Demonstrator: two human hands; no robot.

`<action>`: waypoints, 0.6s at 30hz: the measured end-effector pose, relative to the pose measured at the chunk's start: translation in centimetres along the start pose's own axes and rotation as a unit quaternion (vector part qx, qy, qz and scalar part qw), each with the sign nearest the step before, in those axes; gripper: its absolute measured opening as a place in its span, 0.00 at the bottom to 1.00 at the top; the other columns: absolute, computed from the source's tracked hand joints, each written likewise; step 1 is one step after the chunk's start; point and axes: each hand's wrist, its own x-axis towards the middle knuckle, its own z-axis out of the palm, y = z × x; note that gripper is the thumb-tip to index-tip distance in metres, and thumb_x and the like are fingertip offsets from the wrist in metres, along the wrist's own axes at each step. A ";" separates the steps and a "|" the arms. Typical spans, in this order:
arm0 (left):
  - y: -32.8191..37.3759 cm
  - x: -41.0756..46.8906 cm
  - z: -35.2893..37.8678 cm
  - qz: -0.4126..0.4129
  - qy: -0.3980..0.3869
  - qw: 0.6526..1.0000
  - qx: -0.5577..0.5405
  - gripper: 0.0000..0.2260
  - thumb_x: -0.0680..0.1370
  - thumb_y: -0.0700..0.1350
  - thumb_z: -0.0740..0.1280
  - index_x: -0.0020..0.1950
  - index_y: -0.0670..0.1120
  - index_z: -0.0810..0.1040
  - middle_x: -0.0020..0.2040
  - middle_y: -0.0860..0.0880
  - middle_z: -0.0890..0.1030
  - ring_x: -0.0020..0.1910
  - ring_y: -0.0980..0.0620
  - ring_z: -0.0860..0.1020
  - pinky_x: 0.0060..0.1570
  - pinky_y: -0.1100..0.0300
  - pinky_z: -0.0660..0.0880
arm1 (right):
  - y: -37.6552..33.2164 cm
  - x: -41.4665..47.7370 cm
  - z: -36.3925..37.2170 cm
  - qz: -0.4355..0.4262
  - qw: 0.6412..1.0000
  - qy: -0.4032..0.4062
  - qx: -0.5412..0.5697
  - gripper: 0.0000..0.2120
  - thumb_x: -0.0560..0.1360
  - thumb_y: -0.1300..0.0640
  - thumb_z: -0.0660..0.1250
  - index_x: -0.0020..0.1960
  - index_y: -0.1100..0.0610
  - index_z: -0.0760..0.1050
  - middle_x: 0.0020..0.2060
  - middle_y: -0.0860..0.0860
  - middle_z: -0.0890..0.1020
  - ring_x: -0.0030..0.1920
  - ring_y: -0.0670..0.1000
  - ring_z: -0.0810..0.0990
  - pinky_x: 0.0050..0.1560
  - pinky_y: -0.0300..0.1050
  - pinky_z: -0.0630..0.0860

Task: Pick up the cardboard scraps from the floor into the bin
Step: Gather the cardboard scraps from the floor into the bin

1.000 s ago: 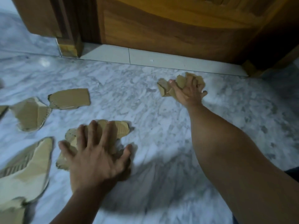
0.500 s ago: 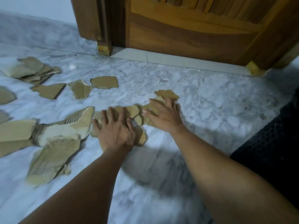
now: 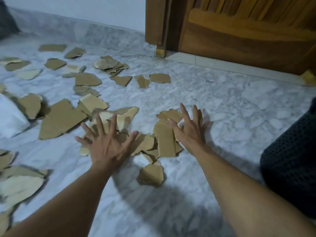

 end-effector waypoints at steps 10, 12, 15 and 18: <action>-0.1 -4.5 2.1 -0.040 0.045 0.994 -0.090 0.40 0.78 0.72 0.48 0.83 0.49 0.51 0.82 0.41 0.53 0.79 0.39 0.53 0.76 0.43 0.52 | -6.2 -5.1 2.9 -0.050 0.988 -0.117 0.091 0.46 0.74 0.26 0.60 0.83 0.47 0.50 0.82 0.53 0.59 0.82 0.52 0.52 0.80 0.57 0.37; -0.5 -5.4 1.9 -0.055 0.064 0.993 -0.083 0.38 0.78 0.72 0.49 0.80 0.48 0.57 0.79 0.42 0.59 0.75 0.38 0.57 0.72 0.41 0.56 | -6.4 -6.4 2.9 -0.036 0.992 -0.117 0.040 0.53 0.70 0.23 0.62 0.83 0.49 0.46 0.83 0.56 0.54 0.82 0.56 0.49 0.80 0.58 0.42; -1.5 -5.1 0.7 -0.098 0.061 0.987 -0.111 0.36 0.78 0.72 0.52 0.79 0.51 0.60 0.78 0.44 0.62 0.75 0.37 0.58 0.70 0.39 0.56 | -6.4 -8.3 2.8 0.092 0.986 -0.113 -0.076 0.61 0.65 0.17 0.59 0.83 0.52 0.44 0.82 0.60 0.49 0.81 0.63 0.47 0.77 0.62 0.47; -2.9 -4.5 -0.1 -0.091 0.007 0.991 -0.094 0.37 0.78 0.72 0.52 0.81 0.53 0.55 0.81 0.45 0.56 0.77 0.36 0.54 0.72 0.38 0.53 | -7.4 -10.2 2.9 0.140 0.980 -0.063 -0.125 0.55 0.67 0.19 0.58 0.79 0.57 0.56 0.73 0.61 0.62 0.71 0.63 0.61 0.69 0.59 0.60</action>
